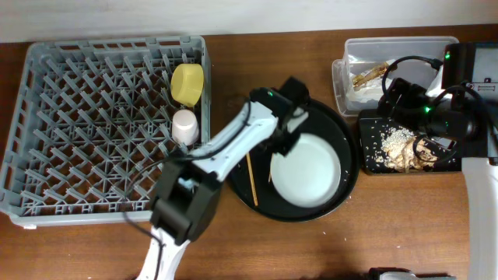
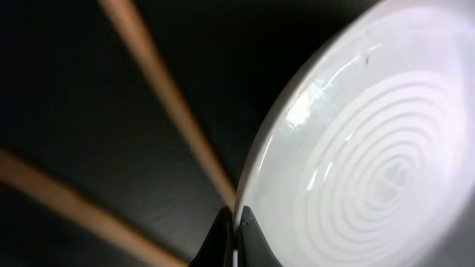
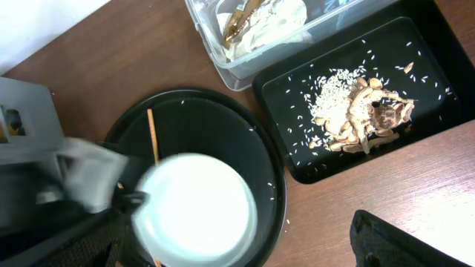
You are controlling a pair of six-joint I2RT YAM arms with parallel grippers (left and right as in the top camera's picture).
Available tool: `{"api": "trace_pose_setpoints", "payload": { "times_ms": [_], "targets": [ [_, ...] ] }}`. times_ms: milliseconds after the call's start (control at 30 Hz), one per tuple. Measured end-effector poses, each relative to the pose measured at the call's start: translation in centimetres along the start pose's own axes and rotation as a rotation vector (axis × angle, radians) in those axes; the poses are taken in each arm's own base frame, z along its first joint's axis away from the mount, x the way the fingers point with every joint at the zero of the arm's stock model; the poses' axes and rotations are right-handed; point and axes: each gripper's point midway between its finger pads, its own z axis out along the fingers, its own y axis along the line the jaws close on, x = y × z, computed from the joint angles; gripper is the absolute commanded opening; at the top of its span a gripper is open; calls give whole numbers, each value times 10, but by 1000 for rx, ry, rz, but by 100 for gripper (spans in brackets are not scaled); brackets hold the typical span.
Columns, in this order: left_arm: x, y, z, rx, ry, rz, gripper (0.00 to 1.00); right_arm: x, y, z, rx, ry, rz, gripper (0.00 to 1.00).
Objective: Sort waste into correct bins and load items into the dishwasher rack
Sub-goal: 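Lift the white plate and carry it to the rack's back row, then release the plate upright in the rack and return left gripper to tray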
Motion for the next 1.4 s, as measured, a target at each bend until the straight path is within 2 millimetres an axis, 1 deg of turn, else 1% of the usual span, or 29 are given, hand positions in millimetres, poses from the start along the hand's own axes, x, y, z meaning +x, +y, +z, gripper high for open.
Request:
{"api": "trace_pose_setpoints", "payload": {
  "times_ms": [33, 67, 100, 133, 200, 233, 300, 333, 400, 433, 467, 533, 567, 633, 667, 767, 867, 967, 1000, 1033, 1067, 1100, 1133, 1200, 1267, 1300, 1333, 1367, 1400],
  "targets": [
    [-9, 10, -20, -37, -52, -8, 1, 0, 0, 0, 1, 0, 0, 99],
    [-21, 33, -62, -124, -149, -33, 1, 0, 0, 0, 0, 0, 0, 98],
    [-30, 61, -110, -222, -256, -74, 1, 0, 0, 0, 0, 0, 0, 98],
    [-31, 91, -151, -333, -344, -124, 1, 0, 0, 0, 0, 0, 0, 99],
    [-24, 136, -207, -515, -444, -217, 1, 0, 0, 0, 0, 0, 0, 99],
    [-13, 169, -240, -660, -486, -291, 1, 0, 0, 0, 1, 0, 0, 98],
    [7, 210, -271, -856, -491, -392, 1, 0, 0, 0, 0, 0, 0, 98],
    [21, 236, -288, -1005, -477, -463, 1, 0, 0, 0, 0, 1, 0, 99],
    [44, 271, -311, -1185, -453, -571, 1, 0, 0, 0, 0, 1, 0, 98],
    [54, 288, -317, -1251, -439, -622, 1, 0, 0, 0, 1, 2, 0, 98],
    [65, 307, -318, -1305, -417, -670, 1, 0, 0, 0, 0, 1, 0, 98],
    [76, 329, -311, -1354, -370, -710, 1, 0, 0, 0, 0, 0, 0, 99],
    [79, 338, -303, -1371, -340, -719, 1, 0, 0, 0, 0, 1, -1, 98],
    [84, 355, -278, -1389, -259, -714, 1, 0, 0, 0, 0, 1, 0, 98],
    [81, 359, -264, -1384, -231, -698, 1, 0, 0, 0, 0, 1, 0, 99],
    [74, 367, -236, -1380, -190, -668, 1, 0, 0, 0, 0, 1, 0, 99],
    [72, 372, -212, -1376, -135, -633, 1, 0, 0, 0, 0, 1, 0, 99],
    [67, 372, -198, -1368, -121, -614, 1, 0, 0, 0, 0, 1, -1, 98],
    [64, 369, -195, -1362, -125, -607, 13, 0, 0, 0, 0, 1, 0, 98],
    [60, 366, -192, -1346, -133, -596, 63, 0, 0, 0, 0, 1, 0, 99],
    [54, 362, -187, -1314, -144, -581, 75, 0, 0, 0, 0, 1, 0, 98],
    [50, 360, -182, -1287, -147, -565, 81, 0, 0, 0, 0, 1, 0, 99],
    [45, 357, -175, -1252, -157, -552, 84, 0, 0, 0, 0, 1, 0, 98],
    [41, 353, -168, -1214, -165, -537, 84, 0, 0, 0, 0, 1, 0, 98],
    [43, 346, -158, -1142, -129, -504, 87, 0, 0, 0, 1, 1, 0, 99],
    [42, 339, -153, -1069, -117, -486, 87, 0, 0, 0, 0, 1, 0, 98],
    [38, 334, -153, -1011, -129, -482, 86, 0, 0, 0, 1, 0, 0, 99],
    [34, 320, -150, -891, -131, -468, 87, 0, 0, 1, 1, 1, 0, 98],
    [26, 299, -155, -747, -168, -454, 87, 0, 0, 1, 0, 0, 0, 98]
  ]
}}
